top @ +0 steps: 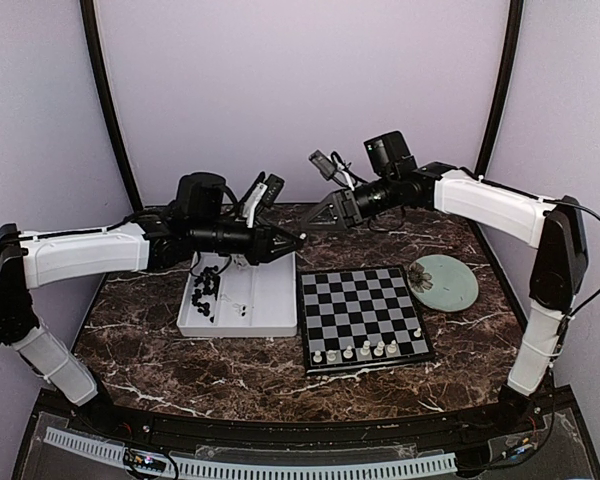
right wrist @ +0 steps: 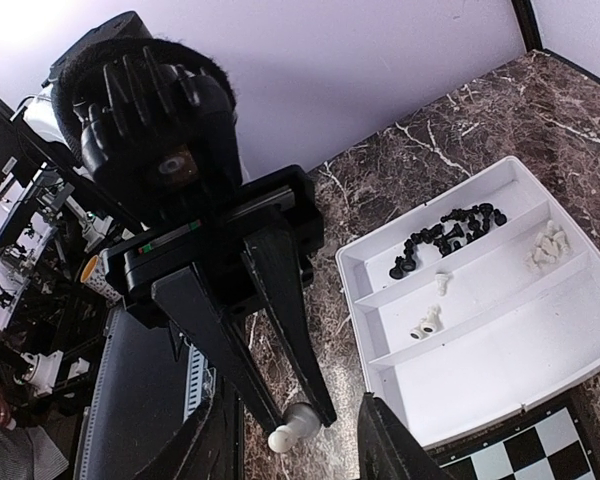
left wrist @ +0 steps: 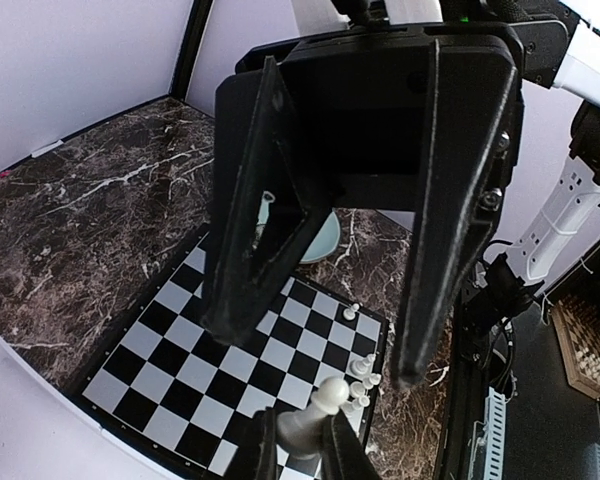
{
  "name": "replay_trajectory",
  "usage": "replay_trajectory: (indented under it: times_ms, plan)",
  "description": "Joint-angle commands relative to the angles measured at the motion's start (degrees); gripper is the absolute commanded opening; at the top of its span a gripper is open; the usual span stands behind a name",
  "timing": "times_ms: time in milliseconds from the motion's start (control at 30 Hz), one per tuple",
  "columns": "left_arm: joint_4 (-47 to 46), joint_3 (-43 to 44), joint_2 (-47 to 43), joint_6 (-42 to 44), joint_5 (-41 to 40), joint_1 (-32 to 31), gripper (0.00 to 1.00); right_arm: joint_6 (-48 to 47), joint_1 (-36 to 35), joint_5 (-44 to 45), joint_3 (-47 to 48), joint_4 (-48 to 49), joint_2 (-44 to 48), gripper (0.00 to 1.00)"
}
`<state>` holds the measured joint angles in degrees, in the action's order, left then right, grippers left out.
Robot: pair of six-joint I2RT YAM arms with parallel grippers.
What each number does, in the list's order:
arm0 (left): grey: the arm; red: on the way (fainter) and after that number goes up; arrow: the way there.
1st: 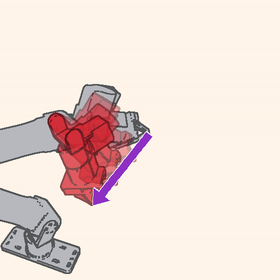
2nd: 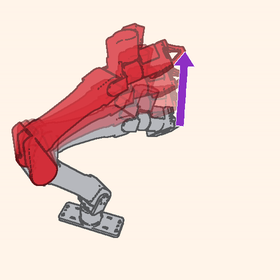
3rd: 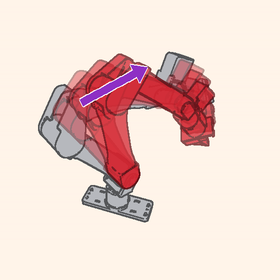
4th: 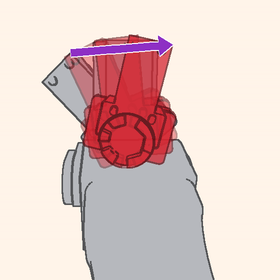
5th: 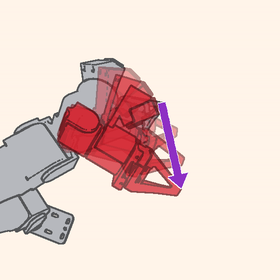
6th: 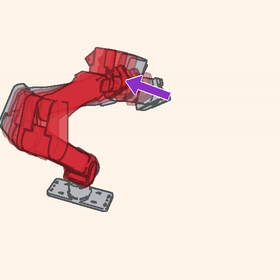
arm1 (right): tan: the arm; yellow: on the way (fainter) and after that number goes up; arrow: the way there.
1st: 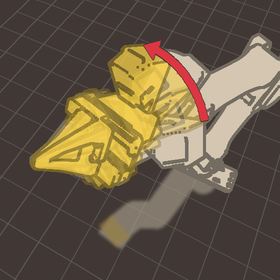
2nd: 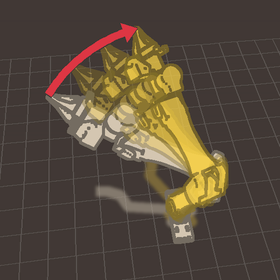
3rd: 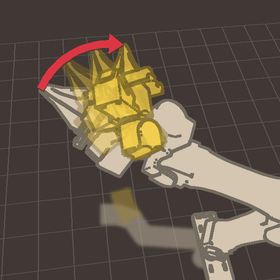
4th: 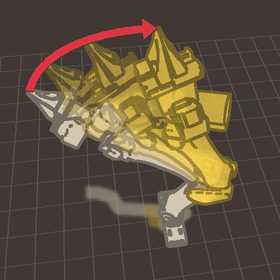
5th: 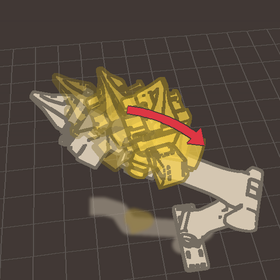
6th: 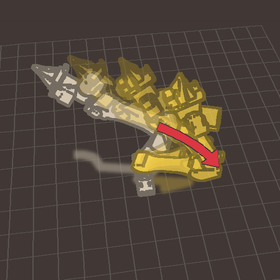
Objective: Set up the chess pieces on the board
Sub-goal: Pass from the left arm to the right
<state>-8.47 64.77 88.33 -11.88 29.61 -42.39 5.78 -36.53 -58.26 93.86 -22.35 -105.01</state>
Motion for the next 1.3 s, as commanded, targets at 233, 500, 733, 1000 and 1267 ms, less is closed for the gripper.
replay_trajectory:
  times_ms: [233,500,733,1000,1267]
  plan:
    - [-2.58,1.97,0.13,-1.57,1.3,-0.26,0.12,-5.29,-2.37,7.81,0.13,-2.61,2.36,0.38]
    - [-2.38,2.04,-0.26,-1.72,0.82,-0.24,0.12,-5.52,-2.92,8.51,-0.64,-2.7,2.8,0.3]
    - [-3.25,1.84,-0.29,-2.62,-0.5,-0.22,0.12,-5.5,-3.32,9.06,-1.46,-2.33,3.3,0.29]
    - [-4.48,1.44,-0.25,-3.55,-1.46,-0.24,0.12,-4.8,-3.37,9.39,-2.4,-1.63,3.58,0.24]
    - [-7.12,0.45,0.02,-5.28,-1.04,-0.21,0.12,-4.09,-3.46,9.88,-2.99,-0.88,3.58,0.22]
